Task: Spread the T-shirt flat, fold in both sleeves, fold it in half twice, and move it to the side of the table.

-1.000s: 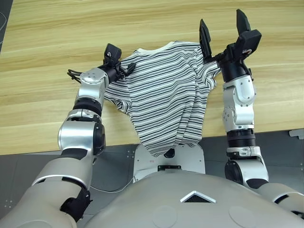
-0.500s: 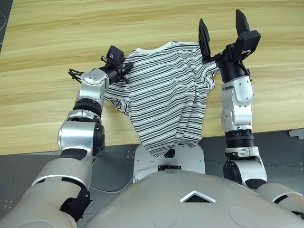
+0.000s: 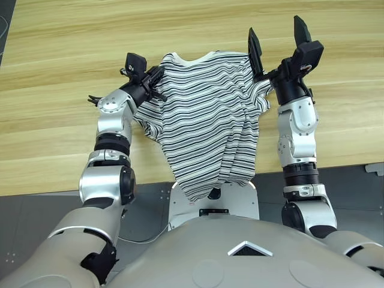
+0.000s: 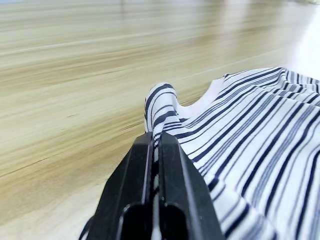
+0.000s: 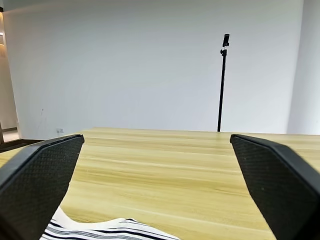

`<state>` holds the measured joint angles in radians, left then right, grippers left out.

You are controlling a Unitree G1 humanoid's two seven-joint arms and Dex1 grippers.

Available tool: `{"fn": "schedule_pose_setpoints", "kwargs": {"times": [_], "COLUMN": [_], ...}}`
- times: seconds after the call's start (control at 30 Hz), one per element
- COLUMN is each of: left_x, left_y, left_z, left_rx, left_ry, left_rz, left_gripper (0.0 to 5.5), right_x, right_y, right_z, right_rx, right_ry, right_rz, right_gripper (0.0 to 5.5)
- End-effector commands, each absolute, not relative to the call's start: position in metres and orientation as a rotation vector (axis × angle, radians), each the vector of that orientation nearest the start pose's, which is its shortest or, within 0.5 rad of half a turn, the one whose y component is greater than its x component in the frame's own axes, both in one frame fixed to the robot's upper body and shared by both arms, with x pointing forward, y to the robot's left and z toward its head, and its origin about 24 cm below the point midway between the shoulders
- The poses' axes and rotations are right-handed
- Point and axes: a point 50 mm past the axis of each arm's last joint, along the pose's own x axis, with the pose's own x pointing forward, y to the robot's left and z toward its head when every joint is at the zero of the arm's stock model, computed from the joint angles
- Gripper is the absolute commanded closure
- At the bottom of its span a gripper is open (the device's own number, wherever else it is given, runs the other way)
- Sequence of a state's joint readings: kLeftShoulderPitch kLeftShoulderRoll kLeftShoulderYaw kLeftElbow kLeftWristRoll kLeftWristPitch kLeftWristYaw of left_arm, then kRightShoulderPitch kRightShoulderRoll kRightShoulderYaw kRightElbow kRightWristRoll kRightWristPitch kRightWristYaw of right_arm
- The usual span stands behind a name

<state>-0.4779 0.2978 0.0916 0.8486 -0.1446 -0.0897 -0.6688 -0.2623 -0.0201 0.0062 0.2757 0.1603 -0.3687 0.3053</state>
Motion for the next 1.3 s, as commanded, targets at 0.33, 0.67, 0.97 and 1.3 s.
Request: {"fn": "schedule_pose_setpoints", "kwargs": {"times": [0.33, 0.67, 0.97, 1.3], "left_x": [0.239, 0.219, 0.221, 0.223], "left_y": [0.175, 0.198, 0.196, 0.189], "left_z": [0.059, 0.029, 0.025, 0.023], "left_rx": [0.145, 0.326, 0.337, 0.327], "left_ry": [0.17, 0.384, 0.376, 0.366], "left_rz": [-1.043, -1.148, -1.147, -1.145], "left_gripper": [5.38, 5.38, 5.38, 5.38], "right_x": [0.319, 0.341, 0.37, 0.368], "right_y": [-0.152, -0.179, -0.135, -0.087], "right_z": [0.085, 0.057, 0.076, 0.066], "right_rx": [-0.186, -0.778, -0.976, -1.218], "right_ry": [-0.244, 0.037, 0.011, 0.113], "right_rz": [0.355, 0.525, 0.781, 1.097], "right_gripper": [0.0, 0.0, 0.0, 0.0]}}
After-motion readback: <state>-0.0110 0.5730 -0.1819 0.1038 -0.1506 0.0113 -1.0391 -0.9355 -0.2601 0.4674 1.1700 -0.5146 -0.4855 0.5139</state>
